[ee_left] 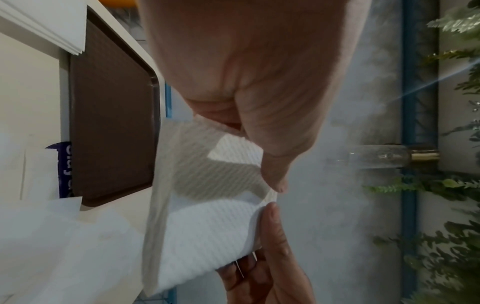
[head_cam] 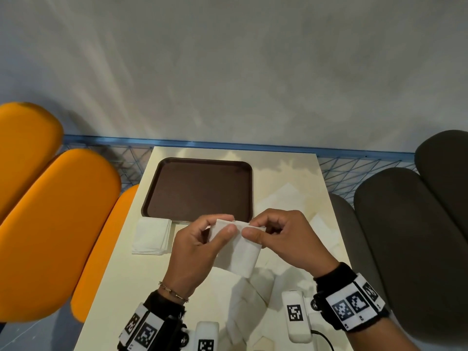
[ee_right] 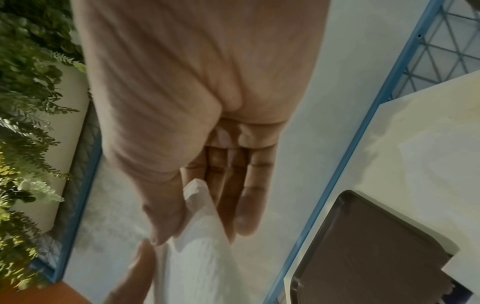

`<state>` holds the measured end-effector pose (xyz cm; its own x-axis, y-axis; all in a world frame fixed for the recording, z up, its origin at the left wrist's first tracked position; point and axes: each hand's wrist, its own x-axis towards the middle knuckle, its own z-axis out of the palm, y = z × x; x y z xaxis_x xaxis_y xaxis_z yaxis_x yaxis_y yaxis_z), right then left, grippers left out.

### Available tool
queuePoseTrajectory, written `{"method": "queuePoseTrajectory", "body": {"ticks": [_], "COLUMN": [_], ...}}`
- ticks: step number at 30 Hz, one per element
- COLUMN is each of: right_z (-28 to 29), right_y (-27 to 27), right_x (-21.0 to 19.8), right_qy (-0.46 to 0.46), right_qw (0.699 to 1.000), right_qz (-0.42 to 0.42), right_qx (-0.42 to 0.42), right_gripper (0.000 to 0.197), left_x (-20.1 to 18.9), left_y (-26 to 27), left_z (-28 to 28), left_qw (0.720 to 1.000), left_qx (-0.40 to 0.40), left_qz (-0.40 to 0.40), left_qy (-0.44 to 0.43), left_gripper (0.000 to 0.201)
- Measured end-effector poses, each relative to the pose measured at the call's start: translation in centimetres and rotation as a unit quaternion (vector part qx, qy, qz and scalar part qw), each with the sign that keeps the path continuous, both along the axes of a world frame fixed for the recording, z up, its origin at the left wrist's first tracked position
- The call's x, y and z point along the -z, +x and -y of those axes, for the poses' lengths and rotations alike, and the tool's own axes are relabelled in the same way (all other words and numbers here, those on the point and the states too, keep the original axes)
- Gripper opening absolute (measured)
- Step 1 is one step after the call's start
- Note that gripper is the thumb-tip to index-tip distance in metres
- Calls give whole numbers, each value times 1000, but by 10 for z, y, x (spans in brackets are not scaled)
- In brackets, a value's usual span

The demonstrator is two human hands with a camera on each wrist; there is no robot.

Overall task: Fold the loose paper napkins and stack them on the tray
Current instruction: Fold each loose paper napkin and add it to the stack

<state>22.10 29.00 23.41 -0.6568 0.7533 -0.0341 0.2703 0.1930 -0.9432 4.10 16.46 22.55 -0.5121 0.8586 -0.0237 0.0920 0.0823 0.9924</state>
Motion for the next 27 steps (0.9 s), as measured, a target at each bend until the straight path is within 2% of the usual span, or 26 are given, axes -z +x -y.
{"method": "queuePoseTrajectory", "body": {"ticks": [4,8,15,27], "right_z": [2,4,11,19], "right_y": [0,-2,-9,-14], "right_x": [-4,-7,-9,-7], "right_qy": [-12,-18,-12,12], "right_qw": [1000,1000,999,997], "right_qz": [-8,-18,-39,-9], "right_qx": [8,6,33,72], "right_gripper": [19,19,21,22], "left_x": [0,-4,-5,-4], "left_y": [-4,-4,-5,-3], "left_z": [1,3,5,10], "left_qw": [999,997,988,997], "left_qx": [-31,-65,-103,-61], "left_qz": [-33,35,117,47], "left_qy": [3,6,8,-5], "left_gripper": [17,9,15,28]}}
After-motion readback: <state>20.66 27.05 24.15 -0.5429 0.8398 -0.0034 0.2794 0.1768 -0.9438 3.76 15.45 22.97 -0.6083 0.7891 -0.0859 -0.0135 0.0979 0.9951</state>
